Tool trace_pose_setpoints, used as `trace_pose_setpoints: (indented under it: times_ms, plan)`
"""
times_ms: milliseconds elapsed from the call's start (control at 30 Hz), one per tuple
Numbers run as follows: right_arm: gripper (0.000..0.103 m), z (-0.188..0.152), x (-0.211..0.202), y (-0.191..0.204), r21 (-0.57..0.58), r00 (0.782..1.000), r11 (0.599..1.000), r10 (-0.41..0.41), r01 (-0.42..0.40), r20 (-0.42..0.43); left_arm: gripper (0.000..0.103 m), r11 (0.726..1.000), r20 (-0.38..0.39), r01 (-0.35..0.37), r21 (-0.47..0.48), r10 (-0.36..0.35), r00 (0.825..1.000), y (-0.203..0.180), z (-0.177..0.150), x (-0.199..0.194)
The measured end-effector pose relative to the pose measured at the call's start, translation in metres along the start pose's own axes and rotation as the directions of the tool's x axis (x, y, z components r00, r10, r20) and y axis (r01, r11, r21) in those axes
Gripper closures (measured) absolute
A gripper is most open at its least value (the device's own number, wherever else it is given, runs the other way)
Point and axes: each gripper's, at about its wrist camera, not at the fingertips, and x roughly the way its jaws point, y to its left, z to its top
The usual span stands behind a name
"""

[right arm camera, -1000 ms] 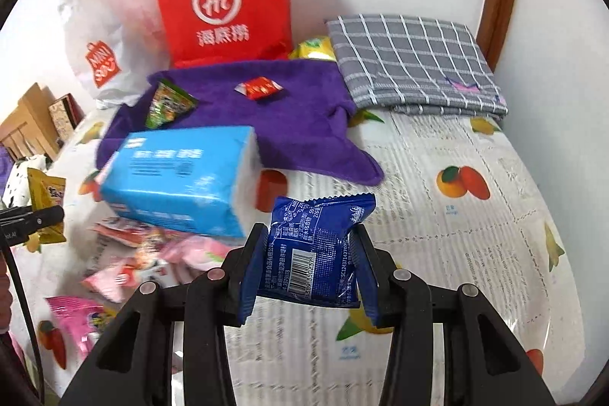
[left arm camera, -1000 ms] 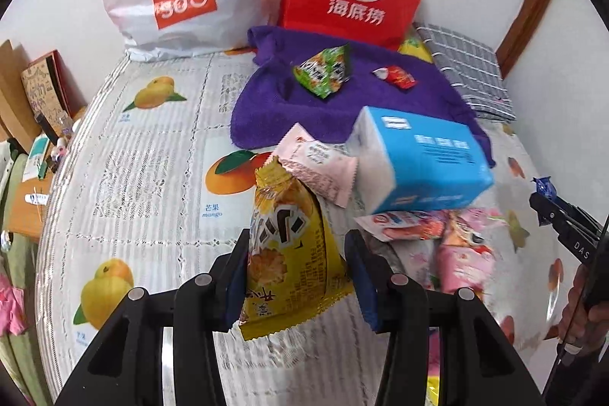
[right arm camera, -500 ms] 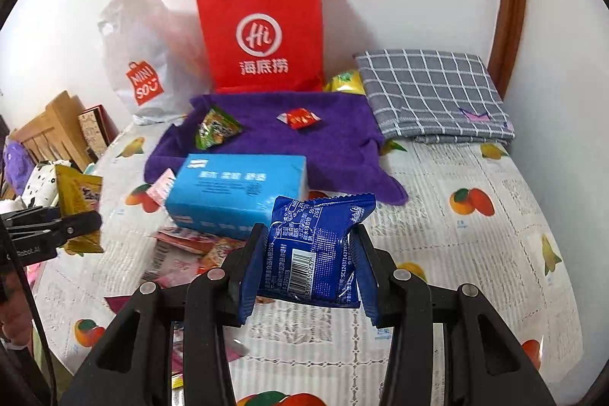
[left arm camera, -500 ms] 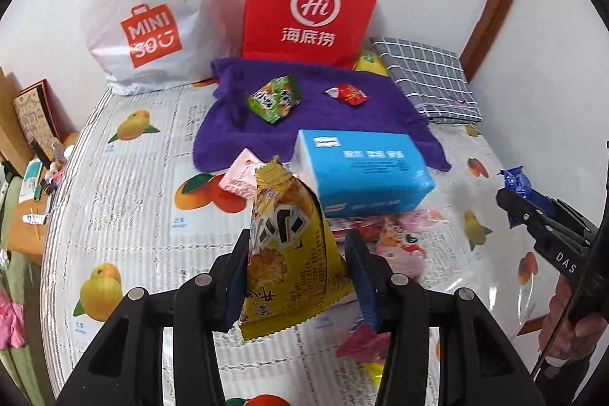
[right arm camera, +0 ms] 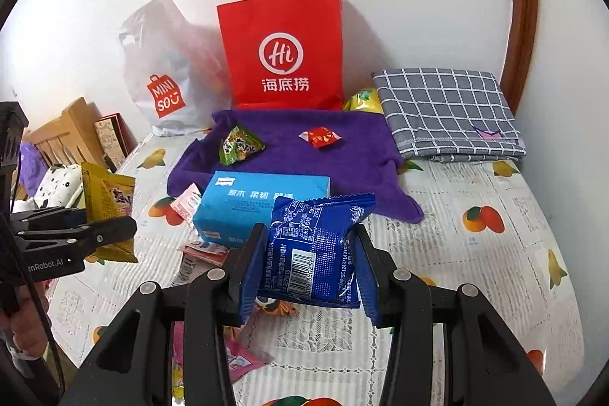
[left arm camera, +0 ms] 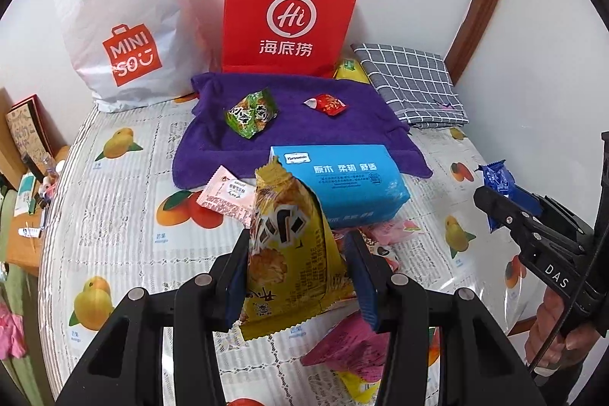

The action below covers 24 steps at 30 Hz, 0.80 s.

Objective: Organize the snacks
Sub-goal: 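Carry the yellow bag and blue packet over the purple towel with both grippers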

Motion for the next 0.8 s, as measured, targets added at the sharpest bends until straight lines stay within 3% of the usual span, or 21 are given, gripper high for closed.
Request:
trace_pose_setpoints:
  times_ms: [800]
  plan:
    - [0.059, 0.037, 0.030, -0.008, 0.015, 1.000, 1.000, -0.017, 0.017, 0.011, 0.057, 1.000, 0.011, 0.003, -0.004, -0.003, 1.000, 0.001, 0.037, 0.015]
